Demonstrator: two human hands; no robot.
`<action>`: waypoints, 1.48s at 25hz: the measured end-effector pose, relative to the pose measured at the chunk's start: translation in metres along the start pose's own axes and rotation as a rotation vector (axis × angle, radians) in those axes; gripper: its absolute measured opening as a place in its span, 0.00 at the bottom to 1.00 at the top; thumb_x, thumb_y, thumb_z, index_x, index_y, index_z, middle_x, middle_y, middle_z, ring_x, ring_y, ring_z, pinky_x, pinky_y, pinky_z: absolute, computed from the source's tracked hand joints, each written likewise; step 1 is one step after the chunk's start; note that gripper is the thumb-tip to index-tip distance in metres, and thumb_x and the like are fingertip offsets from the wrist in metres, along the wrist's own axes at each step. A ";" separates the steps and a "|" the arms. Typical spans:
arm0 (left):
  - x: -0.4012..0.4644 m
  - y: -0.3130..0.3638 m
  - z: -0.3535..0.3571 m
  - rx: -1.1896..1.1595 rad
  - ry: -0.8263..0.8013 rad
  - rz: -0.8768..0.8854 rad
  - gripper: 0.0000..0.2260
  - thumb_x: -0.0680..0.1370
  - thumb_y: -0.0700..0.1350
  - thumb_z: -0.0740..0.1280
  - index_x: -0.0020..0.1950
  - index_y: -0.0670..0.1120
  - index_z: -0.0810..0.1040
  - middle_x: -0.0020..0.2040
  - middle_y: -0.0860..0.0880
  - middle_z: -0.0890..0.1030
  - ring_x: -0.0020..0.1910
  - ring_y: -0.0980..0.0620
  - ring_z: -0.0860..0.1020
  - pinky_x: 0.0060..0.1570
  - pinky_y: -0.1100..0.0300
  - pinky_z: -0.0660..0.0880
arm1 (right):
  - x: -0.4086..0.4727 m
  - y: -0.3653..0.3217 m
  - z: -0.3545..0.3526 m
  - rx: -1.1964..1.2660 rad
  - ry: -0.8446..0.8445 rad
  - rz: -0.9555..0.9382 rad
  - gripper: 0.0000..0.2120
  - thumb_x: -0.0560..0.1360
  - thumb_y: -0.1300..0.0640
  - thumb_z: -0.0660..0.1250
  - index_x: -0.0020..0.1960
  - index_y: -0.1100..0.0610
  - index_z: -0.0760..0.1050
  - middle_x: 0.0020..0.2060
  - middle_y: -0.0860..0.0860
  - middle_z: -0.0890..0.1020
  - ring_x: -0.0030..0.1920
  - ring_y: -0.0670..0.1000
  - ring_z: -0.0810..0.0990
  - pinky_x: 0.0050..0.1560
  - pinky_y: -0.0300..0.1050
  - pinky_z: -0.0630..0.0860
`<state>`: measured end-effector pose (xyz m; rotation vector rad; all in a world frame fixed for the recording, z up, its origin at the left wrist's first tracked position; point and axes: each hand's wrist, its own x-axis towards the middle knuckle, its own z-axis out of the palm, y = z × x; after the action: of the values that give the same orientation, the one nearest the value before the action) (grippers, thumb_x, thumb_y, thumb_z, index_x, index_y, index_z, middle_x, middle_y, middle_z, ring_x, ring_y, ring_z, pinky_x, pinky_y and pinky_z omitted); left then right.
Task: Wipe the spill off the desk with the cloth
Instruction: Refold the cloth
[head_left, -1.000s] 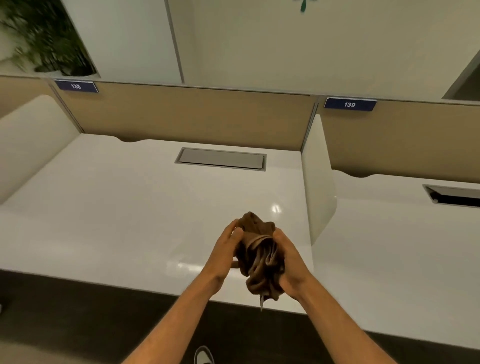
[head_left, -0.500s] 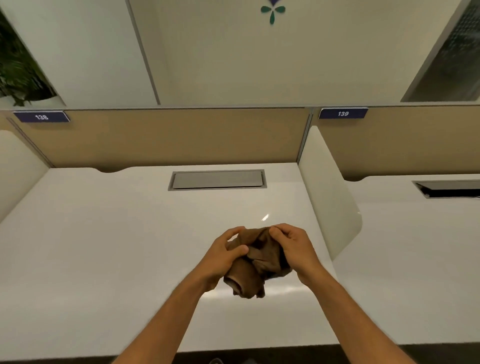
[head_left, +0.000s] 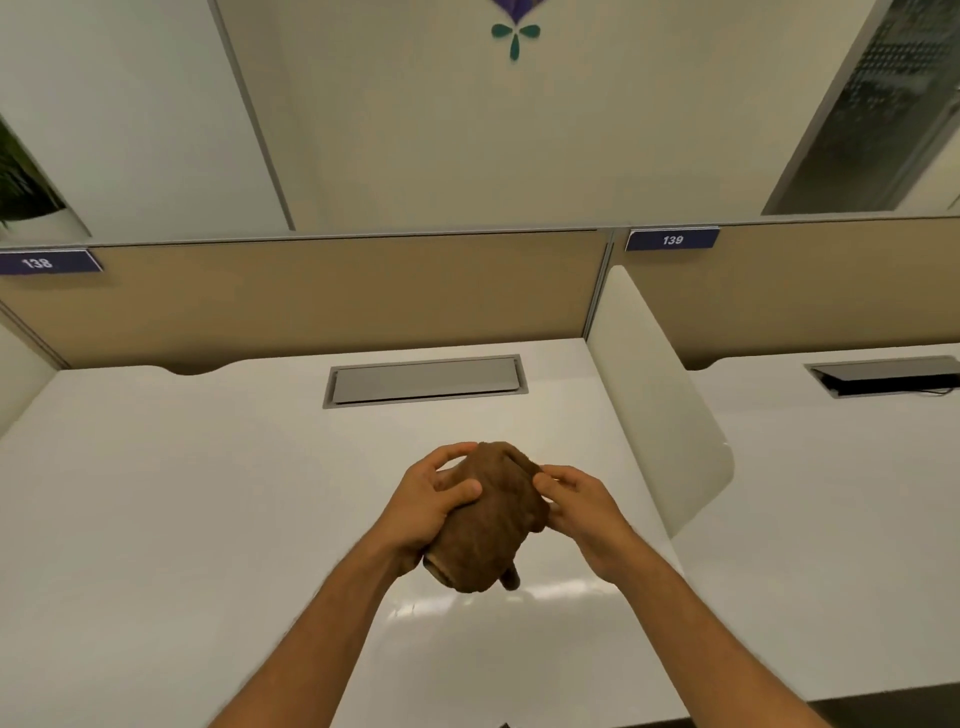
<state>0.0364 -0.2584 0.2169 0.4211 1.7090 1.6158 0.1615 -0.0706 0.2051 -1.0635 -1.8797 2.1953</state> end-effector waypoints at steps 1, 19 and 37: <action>-0.001 0.001 0.000 -0.013 0.019 -0.002 0.18 0.80 0.40 0.74 0.67 0.56 0.80 0.61 0.49 0.87 0.58 0.44 0.86 0.52 0.49 0.85 | 0.001 0.002 -0.001 0.015 -0.043 0.036 0.10 0.81 0.50 0.69 0.60 0.52 0.80 0.56 0.53 0.85 0.54 0.55 0.86 0.53 0.48 0.85; -0.003 0.003 0.051 0.492 0.222 -0.023 0.30 0.78 0.64 0.70 0.78 0.62 0.66 0.82 0.55 0.65 0.80 0.49 0.66 0.75 0.47 0.68 | 0.003 -0.058 -0.005 -0.195 -0.085 -0.197 0.14 0.76 0.61 0.74 0.55 0.49 0.74 0.53 0.49 0.79 0.51 0.52 0.81 0.38 0.36 0.80; -0.008 0.084 0.045 0.284 0.212 -0.007 0.19 0.78 0.31 0.60 0.61 0.45 0.84 0.56 0.43 0.85 0.59 0.41 0.83 0.57 0.49 0.83 | 0.019 -0.032 -0.028 -0.396 -0.292 -0.332 0.45 0.72 0.45 0.78 0.80 0.39 0.55 0.76 0.41 0.64 0.71 0.44 0.64 0.70 0.51 0.67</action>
<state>0.0526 -0.2183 0.3022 0.3895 2.1101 1.4576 0.1502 -0.0299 0.2242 -0.4229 -2.4755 1.9169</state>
